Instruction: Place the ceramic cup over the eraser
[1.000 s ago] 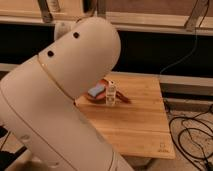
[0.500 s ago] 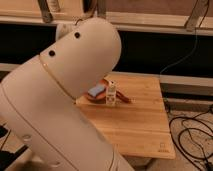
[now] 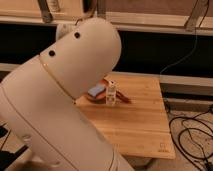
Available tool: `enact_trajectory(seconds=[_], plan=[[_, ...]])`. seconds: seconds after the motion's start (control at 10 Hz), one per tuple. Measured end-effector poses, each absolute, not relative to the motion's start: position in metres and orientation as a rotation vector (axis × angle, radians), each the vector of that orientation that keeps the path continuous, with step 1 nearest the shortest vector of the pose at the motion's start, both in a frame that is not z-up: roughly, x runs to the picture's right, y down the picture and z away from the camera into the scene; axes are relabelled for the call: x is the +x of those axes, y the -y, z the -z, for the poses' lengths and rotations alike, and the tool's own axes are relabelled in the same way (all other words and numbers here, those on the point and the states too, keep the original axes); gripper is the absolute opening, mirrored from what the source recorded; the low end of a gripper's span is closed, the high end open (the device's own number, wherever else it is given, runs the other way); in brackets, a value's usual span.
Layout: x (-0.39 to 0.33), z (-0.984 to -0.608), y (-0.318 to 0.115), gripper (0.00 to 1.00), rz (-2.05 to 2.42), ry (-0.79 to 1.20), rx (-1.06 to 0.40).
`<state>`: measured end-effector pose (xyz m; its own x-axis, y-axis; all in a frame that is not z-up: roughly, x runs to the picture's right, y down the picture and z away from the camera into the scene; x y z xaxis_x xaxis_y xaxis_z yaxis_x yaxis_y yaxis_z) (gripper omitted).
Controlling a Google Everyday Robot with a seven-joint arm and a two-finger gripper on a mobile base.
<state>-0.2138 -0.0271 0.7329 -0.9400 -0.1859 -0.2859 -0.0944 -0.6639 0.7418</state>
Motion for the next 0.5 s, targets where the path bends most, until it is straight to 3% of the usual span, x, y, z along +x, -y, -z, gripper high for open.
enact_trajectory(seconds=[0.5], plan=[[-0.2136,-0.7329,0.0272,0.80,2.769,1.265,0.529]])
